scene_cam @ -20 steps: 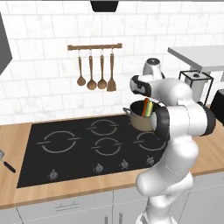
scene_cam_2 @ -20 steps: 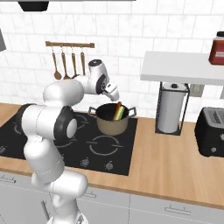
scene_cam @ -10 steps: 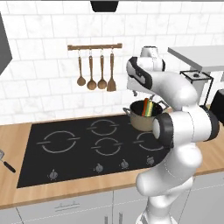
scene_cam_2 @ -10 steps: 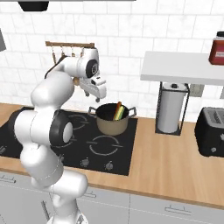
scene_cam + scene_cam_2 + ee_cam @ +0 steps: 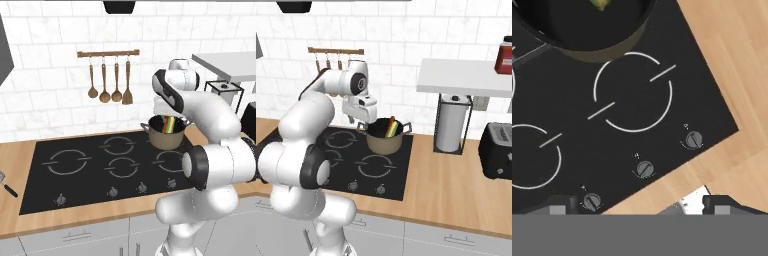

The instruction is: Put the carrot and corn in the pot. Retrieve the spatula and lightly stir the vegetables in the pot.

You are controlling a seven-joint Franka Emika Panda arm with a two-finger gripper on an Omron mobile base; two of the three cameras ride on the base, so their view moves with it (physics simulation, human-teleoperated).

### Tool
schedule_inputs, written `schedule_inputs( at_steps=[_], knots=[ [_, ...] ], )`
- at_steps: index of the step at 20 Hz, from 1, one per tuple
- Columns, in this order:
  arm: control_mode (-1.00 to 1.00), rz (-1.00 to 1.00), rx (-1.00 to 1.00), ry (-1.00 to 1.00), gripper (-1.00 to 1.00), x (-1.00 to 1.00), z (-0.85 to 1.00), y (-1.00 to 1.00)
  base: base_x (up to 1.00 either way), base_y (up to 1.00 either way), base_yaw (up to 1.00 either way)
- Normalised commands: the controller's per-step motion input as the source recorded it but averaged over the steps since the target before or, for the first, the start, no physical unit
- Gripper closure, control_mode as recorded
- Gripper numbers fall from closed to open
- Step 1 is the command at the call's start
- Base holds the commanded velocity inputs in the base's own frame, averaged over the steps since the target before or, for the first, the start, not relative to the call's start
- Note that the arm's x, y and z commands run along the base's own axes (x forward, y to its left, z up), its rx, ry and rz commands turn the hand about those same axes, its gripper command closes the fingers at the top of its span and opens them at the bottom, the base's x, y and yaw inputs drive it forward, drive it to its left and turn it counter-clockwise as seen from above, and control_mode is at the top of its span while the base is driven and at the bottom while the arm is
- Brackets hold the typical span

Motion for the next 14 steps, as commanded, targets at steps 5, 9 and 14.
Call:
schedule_inputs(
  at_steps=[5,9,14],
  knots=[
    [-1.00,0.09,-0.06,-0.11,-1.00,-0.90,-0.46,0.00,0.00,0.00,0.00],
    [-1.00,0.01,0.00,0.00,-1.00,-0.44,0.00,0.00,0.00,0.00,0.00],
    [1.00,0.00,0.00,0.00,-1.00,-0.24,0.00,0.00,-0.11,0.00,0.00]
  ],
)
